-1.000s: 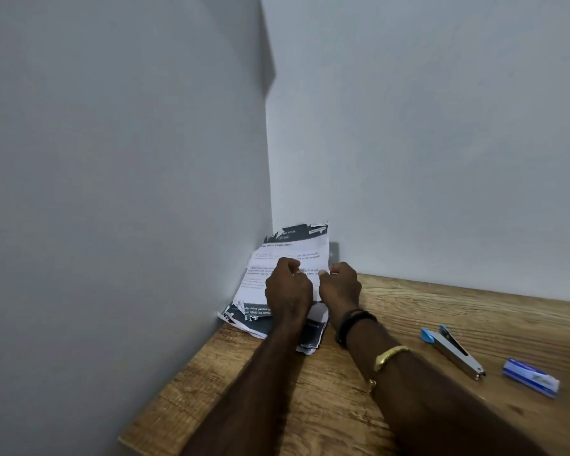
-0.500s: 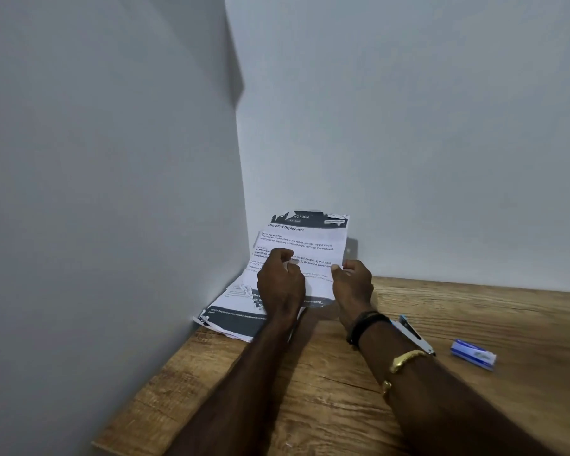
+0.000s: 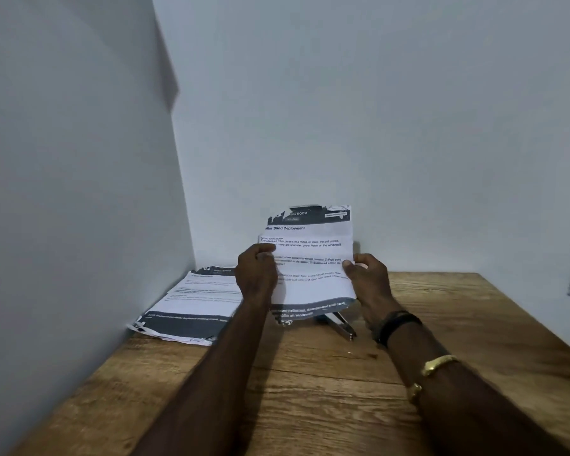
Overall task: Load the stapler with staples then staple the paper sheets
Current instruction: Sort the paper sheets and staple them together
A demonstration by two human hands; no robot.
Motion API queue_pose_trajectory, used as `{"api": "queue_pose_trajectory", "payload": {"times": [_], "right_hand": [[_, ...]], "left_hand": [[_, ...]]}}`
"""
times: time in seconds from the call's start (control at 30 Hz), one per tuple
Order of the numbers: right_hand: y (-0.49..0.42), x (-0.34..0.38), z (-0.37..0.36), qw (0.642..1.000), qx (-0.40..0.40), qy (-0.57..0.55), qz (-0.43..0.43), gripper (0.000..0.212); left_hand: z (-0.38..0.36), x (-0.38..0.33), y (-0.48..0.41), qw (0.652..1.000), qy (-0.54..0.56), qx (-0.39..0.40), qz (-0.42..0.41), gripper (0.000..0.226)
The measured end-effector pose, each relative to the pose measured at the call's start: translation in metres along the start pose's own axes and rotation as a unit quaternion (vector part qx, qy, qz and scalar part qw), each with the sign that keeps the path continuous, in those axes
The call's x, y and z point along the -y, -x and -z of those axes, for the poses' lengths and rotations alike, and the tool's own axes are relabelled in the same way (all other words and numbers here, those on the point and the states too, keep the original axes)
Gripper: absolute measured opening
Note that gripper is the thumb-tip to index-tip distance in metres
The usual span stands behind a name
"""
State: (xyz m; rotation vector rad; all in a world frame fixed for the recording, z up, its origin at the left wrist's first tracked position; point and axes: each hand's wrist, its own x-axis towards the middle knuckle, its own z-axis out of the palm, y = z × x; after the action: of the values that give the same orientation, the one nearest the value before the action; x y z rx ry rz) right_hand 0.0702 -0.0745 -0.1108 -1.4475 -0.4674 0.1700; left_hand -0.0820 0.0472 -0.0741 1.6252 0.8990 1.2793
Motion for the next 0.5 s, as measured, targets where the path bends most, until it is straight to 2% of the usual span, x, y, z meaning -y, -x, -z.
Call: {"api": "queue_pose_trajectory", "payload": {"times": [0.1,0.23,0.3,0.4,0.43,0.5], "right_hand": [[-0.006,-0.001,0.024,1.000,-0.001,0.005,0.002,0.012],[-0.011,-0.005,0.049,1.000,-0.010,-0.023,0.002,0.034],[-0.016,-0.007,0.059,1.000,0.001,-0.030,0.003,0.041],[-0.021,-0.008,0.069,0.999,0.034,-0.017,0.013,0.035],[-0.022,-0.009,0.070,0.999,0.042,0.000,0.015,0.032],[-0.022,-0.012,0.072,0.997,0.033,0.061,0.030,0.025]], "left_hand": [[-0.018,0.004,0.007,0.999,0.033,0.028,0.023,0.028],[-0.035,0.016,0.006,0.996,0.051,0.072,0.032,0.022],[-0.041,0.019,0.010,0.988,0.118,0.076,0.066,0.021],[-0.047,0.025,0.012,0.965,0.202,0.136,0.101,0.024],[-0.046,0.027,0.011,0.963,0.195,0.161,0.097,0.025],[-0.042,0.035,0.005,0.973,0.105,0.198,0.055,0.030]]}}
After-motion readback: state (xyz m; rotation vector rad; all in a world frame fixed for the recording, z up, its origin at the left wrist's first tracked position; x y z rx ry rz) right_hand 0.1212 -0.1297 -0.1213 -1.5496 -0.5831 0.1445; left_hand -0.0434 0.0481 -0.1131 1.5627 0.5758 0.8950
